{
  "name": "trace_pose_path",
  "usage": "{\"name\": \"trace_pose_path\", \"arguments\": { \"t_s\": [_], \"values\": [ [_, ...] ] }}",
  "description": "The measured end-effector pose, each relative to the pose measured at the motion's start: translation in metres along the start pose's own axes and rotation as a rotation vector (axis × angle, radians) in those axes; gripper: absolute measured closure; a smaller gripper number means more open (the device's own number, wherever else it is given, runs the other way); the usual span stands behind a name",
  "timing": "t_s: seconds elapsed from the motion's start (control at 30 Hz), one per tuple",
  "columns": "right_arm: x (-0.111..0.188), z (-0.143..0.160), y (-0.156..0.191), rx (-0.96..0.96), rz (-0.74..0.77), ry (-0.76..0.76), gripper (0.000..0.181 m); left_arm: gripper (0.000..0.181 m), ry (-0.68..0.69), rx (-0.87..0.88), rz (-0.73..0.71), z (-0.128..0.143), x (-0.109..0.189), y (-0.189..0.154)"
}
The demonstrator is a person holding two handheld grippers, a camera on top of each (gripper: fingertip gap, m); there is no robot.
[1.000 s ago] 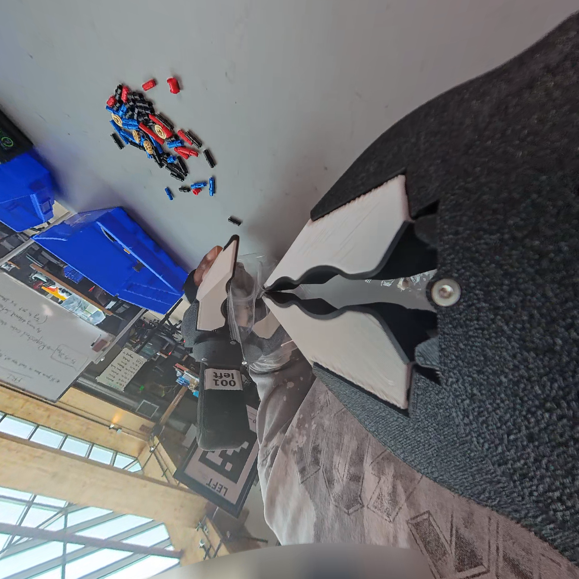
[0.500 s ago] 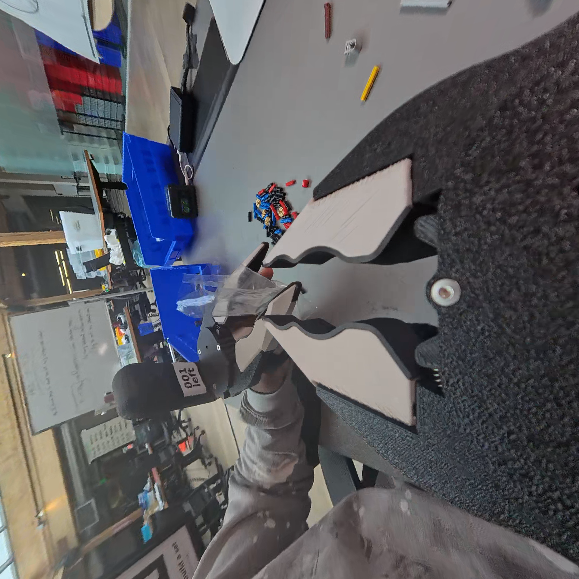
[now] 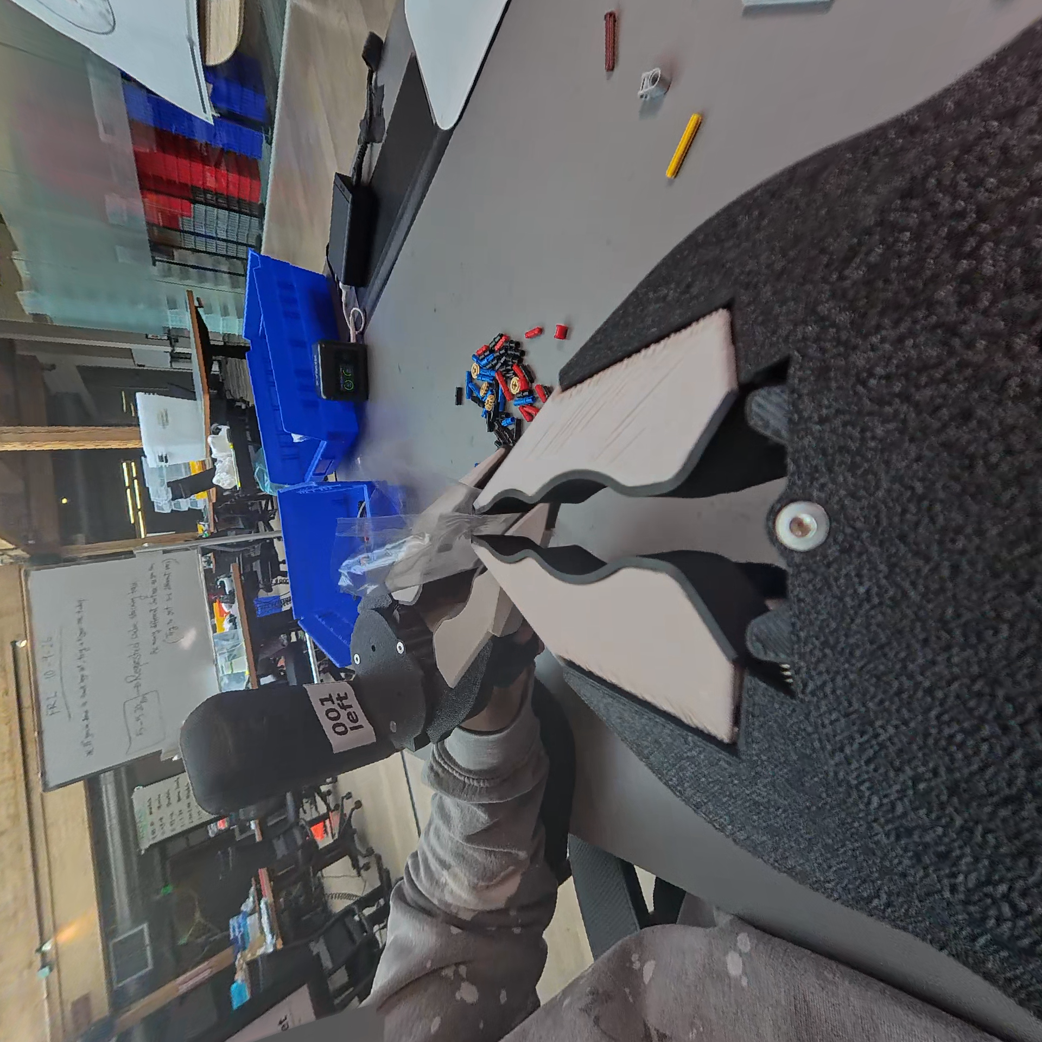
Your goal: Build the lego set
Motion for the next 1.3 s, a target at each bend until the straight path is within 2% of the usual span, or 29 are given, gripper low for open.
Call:
{"name": "trace_pose_path", "arguments": {
  "t_s": [0.03, 0.23, 0.33, 0.53, 0.7, 0.8, 0.9, 1.07, 1.17, 1.3],
  "values": [
    [0.0, 0.0, -0.001, -0.005, -0.005, -0.003, 0.174, 0.15, 0.0, 0.005, 0.008, 0.0, 0.0, 0.0],
    [-0.001, 0.005, -0.003, 0.016, -0.003, 0.025, 0.173, 0.149, -0.006, 0.021, 0.017, 0.001, 0.0, 0.0],
    [-0.001, 0.006, -0.002, 0.021, -0.026, 0.02, 0.181, 0.15, -0.005, 0.015, 0.011, 0.001, -0.001, 0.0],
    [0.011, -0.002, -0.007, 0.111, -0.031, 0.099, 0.181, 0.103, -0.037, 0.069, 0.059, 0.0, 0.005, 0.007],
    [0.023, -0.003, -0.015, 0.217, 0.016, 0.209, 0.181, 0.093, -0.089, 0.079, 0.116, -0.004, 0.015, 0.018],
    [0.026, -0.002, -0.017, 0.258, 0.034, 0.248, 0.181, 0.093, -0.087, 0.062, 0.126, -0.005, 0.021, 0.025],
    [0.028, 0.001, -0.019, 0.286, 0.046, 0.282, 0.181, 0.097, -0.041, 0.055, 0.066, -0.001, 0.028, 0.041],
    [0.033, 0.003, -0.024, 0.303, 0.08, 0.325, 0.181, 0.127, 0.213, 0.064, -0.057, 0.028, 0.05, 0.084],
    [0.039, 0.003, -0.03, 0.274, 0.086, 0.325, 0.181, 0.146, 0.328, 0.139, 0.053, 0.05, 0.061, 0.094],
    [0.041, 0.004, -0.035, 0.207, 0.063, 0.308, 0.181, 0.152, 0.405, 0.16, 0.181, 0.062, 0.055, 0.081]
  ]
}}
Point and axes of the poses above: each gripper's, where its closed fingertips meet, x back along the fingers, z out of its underside, y = z × x across the jaws, the point moved 10 cm from there along x, back along the fingers, and after that the axes turned 10 degrees about -x, right-handed, at the moved point
